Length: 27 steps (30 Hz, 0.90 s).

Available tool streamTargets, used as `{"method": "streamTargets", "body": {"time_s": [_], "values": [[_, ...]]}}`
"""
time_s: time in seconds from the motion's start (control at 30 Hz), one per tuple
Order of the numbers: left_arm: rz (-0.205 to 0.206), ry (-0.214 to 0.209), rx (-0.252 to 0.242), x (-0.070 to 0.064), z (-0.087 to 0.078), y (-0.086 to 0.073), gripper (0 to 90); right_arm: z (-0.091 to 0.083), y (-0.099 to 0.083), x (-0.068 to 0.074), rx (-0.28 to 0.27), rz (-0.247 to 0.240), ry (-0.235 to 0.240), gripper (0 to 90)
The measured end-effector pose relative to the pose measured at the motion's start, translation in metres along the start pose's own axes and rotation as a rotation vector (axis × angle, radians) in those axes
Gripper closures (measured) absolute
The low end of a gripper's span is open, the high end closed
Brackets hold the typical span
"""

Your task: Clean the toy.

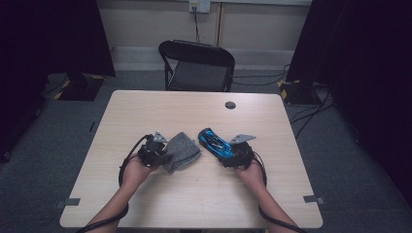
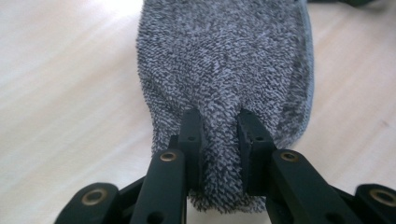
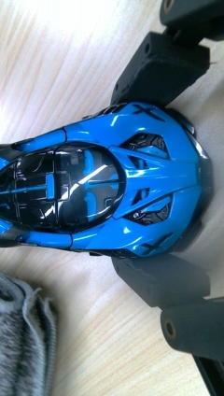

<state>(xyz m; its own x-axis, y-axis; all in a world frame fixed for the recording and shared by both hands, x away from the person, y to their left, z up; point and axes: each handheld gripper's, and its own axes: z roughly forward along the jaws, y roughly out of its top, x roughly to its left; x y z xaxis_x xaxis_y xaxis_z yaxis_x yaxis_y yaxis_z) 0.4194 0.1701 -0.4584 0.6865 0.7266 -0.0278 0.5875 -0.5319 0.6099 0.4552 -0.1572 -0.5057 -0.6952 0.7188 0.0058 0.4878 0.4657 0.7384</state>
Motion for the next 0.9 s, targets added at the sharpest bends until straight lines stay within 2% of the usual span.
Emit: {"method": "streamTargets", "body": {"time_s": [0.13, 0.23, 0.3, 0.37, 0.47, 0.53, 0.57, 0.6, 0.67, 0.7, 0.77, 0.8, 0.9], "values": [[0.009, -0.005, -0.01, -0.002, -0.001, -0.003, 74.3, -0.001, 0.001, 0.001, 0.005, 0.015, -0.001, 20.6], [-0.004, -0.016, -0.019, -0.002, -0.001, -0.007, 74.3, -0.007, 0.006, 0.002, -0.021, 0.02, 0.002, 20.6], [0.002, -0.021, -0.021, -0.003, -0.002, -0.008, 74.3, -0.012, 0.011, 0.003, -0.021, 0.027, -0.004, 20.7], [0.002, -0.024, -0.025, -0.004, -0.002, -0.009, 74.3, -0.018, 0.016, 0.002, -0.045, 0.025, -0.009, 21.0], [0.002, -0.036, -0.028, -0.006, -0.002, -0.01, 74.3, -0.025, 0.025, -0.001, -0.07, 0.058, -0.007, 22.7], [0.01, -0.046, -0.034, -0.01, -0.001, -0.01, 74.3, -0.025, 0.032, -0.004, -0.084, 0.069, 0.032, 23.4], [0.007, -0.054, -0.038, -0.011, -0.001, -0.01, 74.2, -0.024, 0.035, -0.005, -0.088, 0.067, 0.042, 24.8], [0.017, -0.072, -0.032, -0.013, -0.002, -0.008, 74.3, -0.023, 0.038, -0.004, -0.088, 0.062, 0.043, 30.1], [0.031, -0.068, -0.045, -0.018, -0.002, -0.006, 74.2, -0.016, 0.043, -0.003, -0.067, 0.032, 0.036, 37.1], [0.036, -0.085, -0.036, -0.02, -0.002, -0.005, 74.2, -0.011, 0.047, -0.002, -0.06, 0.014, 0.046, 39.8], [0.054, -0.089, -0.041, -0.025, -0.002, -0.005, 74.2, -0.003, 0.052, 0.001, -0.042, -0.015, 0.032, 38.5], [0.054, -0.089, -0.041, -0.025, -0.002, -0.005, 74.2, -0.003, 0.052, 0.001, -0.042, -0.015, 0.032, 38.5], [0.077, -0.125, -0.039, -0.034, -0.002, -0.003, 74.2, 0.011, 0.058, 0.002, 0.0, -0.023, 0.026, 40.2]]}}
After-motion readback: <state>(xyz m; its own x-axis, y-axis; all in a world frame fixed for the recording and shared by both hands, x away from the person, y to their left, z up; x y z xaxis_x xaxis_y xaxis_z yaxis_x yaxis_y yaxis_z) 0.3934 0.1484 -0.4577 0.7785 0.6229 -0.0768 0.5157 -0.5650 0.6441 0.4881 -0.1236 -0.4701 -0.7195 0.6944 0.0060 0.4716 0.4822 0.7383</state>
